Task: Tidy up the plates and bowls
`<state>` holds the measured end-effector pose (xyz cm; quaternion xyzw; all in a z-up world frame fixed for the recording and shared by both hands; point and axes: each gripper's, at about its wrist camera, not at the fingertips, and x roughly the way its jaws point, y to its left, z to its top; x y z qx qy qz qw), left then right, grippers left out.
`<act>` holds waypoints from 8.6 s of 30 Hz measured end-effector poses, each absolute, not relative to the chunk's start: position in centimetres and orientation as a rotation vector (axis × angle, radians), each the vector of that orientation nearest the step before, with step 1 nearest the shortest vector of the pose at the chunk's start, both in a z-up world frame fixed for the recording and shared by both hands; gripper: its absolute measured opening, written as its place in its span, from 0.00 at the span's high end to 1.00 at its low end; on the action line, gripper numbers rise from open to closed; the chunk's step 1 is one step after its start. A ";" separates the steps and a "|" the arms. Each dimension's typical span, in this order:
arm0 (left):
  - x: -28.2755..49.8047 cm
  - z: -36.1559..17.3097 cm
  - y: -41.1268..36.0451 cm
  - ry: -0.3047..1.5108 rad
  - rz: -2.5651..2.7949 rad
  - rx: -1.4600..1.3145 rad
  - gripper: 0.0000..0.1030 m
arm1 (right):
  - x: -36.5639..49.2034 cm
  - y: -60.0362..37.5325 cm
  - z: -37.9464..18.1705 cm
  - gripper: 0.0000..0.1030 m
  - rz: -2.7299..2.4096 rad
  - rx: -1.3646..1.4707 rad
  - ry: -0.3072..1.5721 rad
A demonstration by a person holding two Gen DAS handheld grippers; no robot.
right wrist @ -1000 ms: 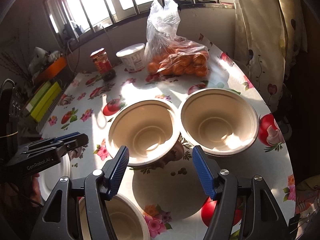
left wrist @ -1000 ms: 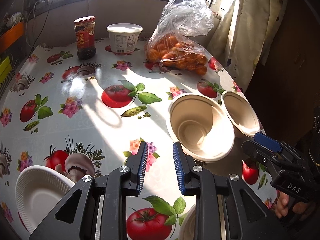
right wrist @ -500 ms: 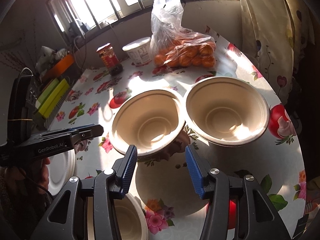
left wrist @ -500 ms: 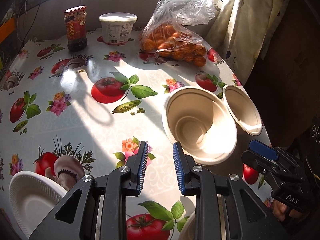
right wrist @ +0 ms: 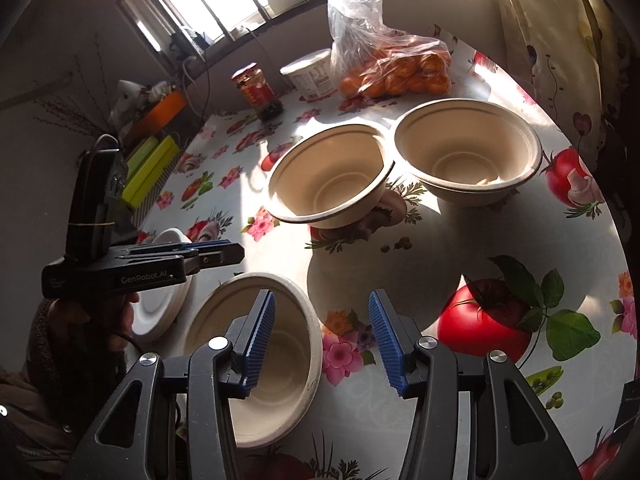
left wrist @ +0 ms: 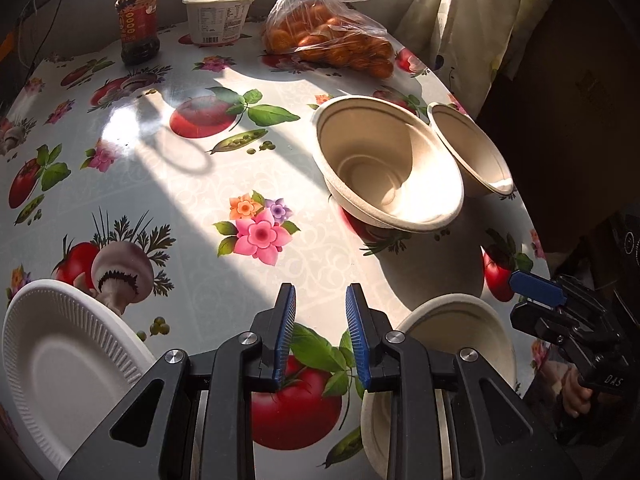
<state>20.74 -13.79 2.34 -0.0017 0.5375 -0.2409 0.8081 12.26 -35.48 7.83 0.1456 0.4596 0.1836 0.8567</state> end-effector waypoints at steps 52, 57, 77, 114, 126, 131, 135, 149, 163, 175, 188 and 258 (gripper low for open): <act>14.0 3.0 -17.3 1.190 -0.663 0.034 0.79 | 8.5 -39.0 6.5 0.87 0.317 0.422 0.955; 15.1 2.6 -19.2 1.201 -0.683 0.031 0.79 | 9.5 -40.7 6.7 0.87 0.270 0.433 0.944; 16.4 3.1 -19.9 1.170 -0.732 0.020 0.77 | 10.7 -44.1 7.6 0.74 0.186 0.475 0.924; 30.8 5.2 -17.9 1.074 -0.534 0.027 0.72 | 20.1 -36.7 8.7 0.69 0.168 0.439 1.013; 31.3 4.2 -17.9 1.112 -0.554 -0.032 0.72 | 20.6 -37.1 7.4 0.77 0.168 0.482 1.034; 31.2 4.1 -17.9 1.110 -0.556 -0.038 0.72 | 20.7 -37.0 7.3 0.80 0.170 0.482 1.037; 31.1 4.2 -17.8 1.101 -0.554 -0.042 0.78 | 20.7 -36.9 7.3 0.83 0.170 0.477 1.036; 30.6 4.1 -17.2 1.109 -0.547 -0.062 0.78 | 20.8 -36.7 7.4 0.83 0.170 0.478 1.033; 29.6 4.4 -16.3 1.111 -0.535 -0.078 0.78 | 20.6 -36.3 7.2 0.83 0.179 0.477 1.035; 28.3 4.9 -15.9 1.105 -0.534 -0.085 0.78 | 20.1 -36.3 7.8 0.83 0.178 0.465 1.014; 26.2 7.9 -15.7 1.040 -0.552 -0.085 0.78 | 18.5 -36.4 10.1 0.83 0.186 0.448 0.952; 13.0 6.0 -20.4 1.036 -0.669 0.011 0.78 | 5.0 -40.8 9.7 0.82 0.049 0.484 0.875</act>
